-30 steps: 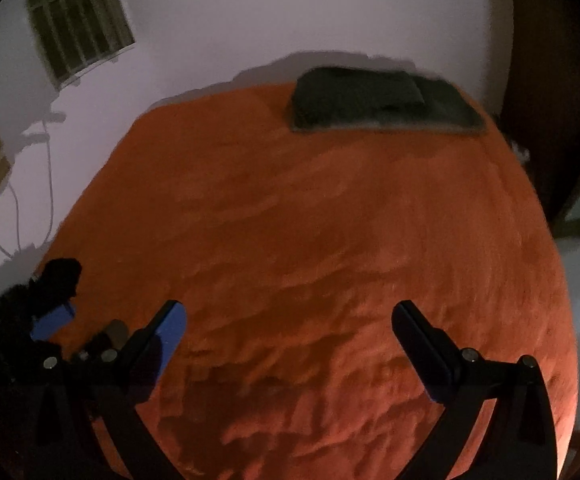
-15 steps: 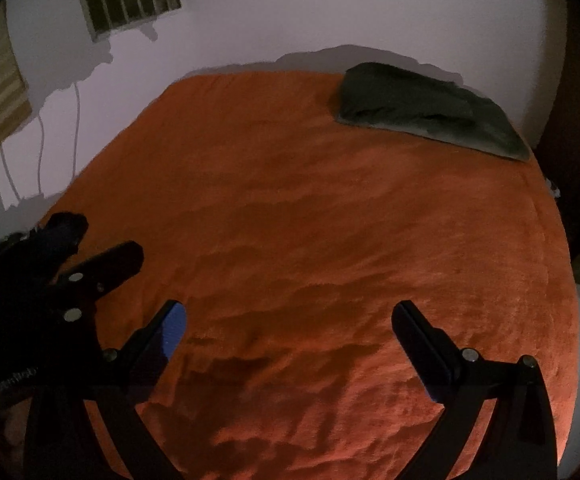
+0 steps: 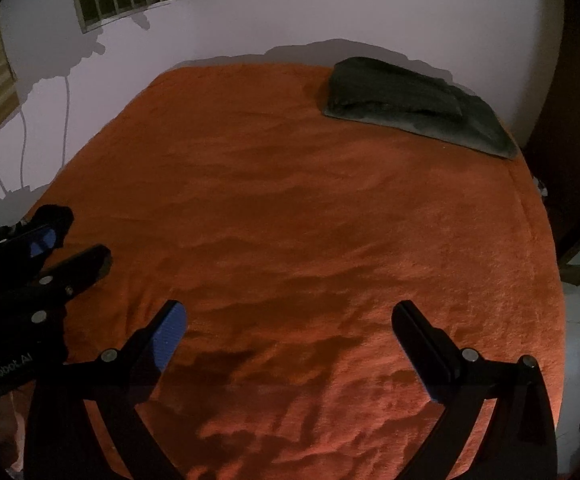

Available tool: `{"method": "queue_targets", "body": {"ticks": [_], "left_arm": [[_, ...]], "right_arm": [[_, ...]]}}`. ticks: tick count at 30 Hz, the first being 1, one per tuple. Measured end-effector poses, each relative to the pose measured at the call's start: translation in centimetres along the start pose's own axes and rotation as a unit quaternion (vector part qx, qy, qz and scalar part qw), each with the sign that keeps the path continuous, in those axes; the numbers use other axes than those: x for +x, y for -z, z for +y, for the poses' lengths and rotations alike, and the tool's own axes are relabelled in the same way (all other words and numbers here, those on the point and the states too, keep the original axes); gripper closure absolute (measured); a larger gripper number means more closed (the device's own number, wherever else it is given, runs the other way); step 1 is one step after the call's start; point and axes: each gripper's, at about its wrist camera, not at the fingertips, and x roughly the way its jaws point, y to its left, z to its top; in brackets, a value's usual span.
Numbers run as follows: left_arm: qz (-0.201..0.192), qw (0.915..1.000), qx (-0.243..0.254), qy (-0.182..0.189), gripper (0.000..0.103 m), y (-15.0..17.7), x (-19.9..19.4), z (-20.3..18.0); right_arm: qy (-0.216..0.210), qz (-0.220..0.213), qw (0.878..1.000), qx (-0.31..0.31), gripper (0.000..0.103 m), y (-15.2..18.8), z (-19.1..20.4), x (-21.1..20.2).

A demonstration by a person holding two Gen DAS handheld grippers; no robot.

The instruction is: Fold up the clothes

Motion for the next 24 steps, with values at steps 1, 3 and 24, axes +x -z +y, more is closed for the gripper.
{"method": "queue_targets", "body": {"ticks": [1,3,24], "left_arm": [[0.001,1.0000,-0.002,-0.001,0.025,0.0,0.0,0.2],[0.002,1.0000,-0.004,-0.005,0.025,0.0,0.1,0.5],[0.033,0.9994,0.005,-0.011,0.025,1.1,1.5,0.3]], "right_arm": [[0.000,0.000,1.000,0.000,0.000,0.0,0.0,-0.1],[0.003,-0.001,1.000,0.004,0.000,0.0,-0.2,-0.2],[-0.010,0.014,0.999,0.037,0.000,-0.2,-1.2,0.8]]}}
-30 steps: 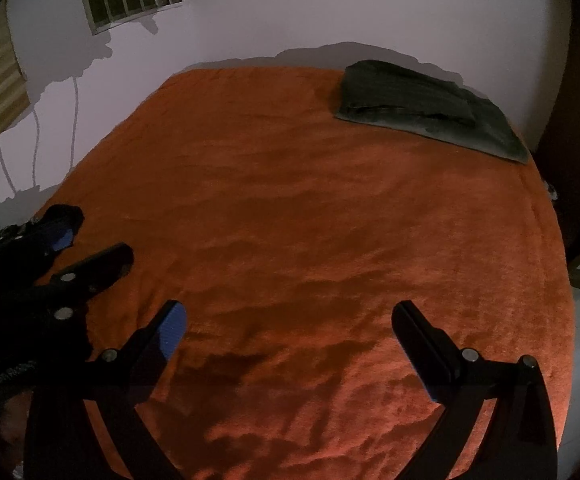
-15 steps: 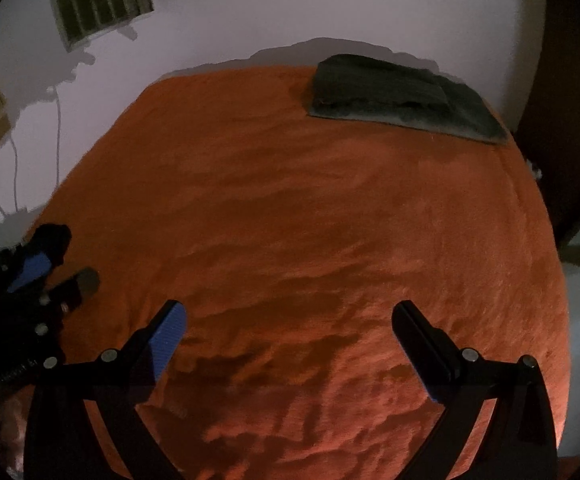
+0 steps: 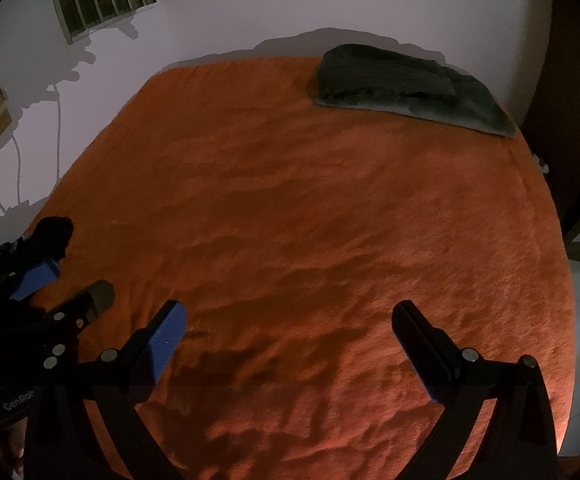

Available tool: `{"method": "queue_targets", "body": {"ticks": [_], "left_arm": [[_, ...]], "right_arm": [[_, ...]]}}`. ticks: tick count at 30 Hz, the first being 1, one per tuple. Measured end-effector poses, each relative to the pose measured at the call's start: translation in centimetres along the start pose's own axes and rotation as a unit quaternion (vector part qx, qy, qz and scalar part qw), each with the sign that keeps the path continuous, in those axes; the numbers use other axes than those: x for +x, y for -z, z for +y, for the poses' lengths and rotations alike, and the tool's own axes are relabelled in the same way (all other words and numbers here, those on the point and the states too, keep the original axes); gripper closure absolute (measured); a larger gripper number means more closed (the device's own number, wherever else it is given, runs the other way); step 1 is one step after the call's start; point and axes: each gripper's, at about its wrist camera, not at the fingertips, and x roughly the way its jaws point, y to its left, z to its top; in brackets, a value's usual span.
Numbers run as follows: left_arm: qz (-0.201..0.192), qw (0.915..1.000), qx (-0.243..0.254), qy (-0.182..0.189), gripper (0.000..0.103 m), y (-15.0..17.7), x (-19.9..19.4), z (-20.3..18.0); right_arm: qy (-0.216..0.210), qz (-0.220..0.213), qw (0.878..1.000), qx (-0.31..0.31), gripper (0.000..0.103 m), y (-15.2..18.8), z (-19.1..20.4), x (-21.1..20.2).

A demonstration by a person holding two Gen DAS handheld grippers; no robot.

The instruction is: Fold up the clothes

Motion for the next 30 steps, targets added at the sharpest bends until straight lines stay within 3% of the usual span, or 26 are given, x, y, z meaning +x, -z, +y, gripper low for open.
{"method": "queue_targets", "body": {"ticks": [30], "left_arm": [[-0.019,0.9997,0.006,-0.014,0.025,0.3,-1.8,-0.3]], "right_arm": [[0.003,-0.012,1.000,-0.003,0.000,0.6,0.3,-1.4]]}}
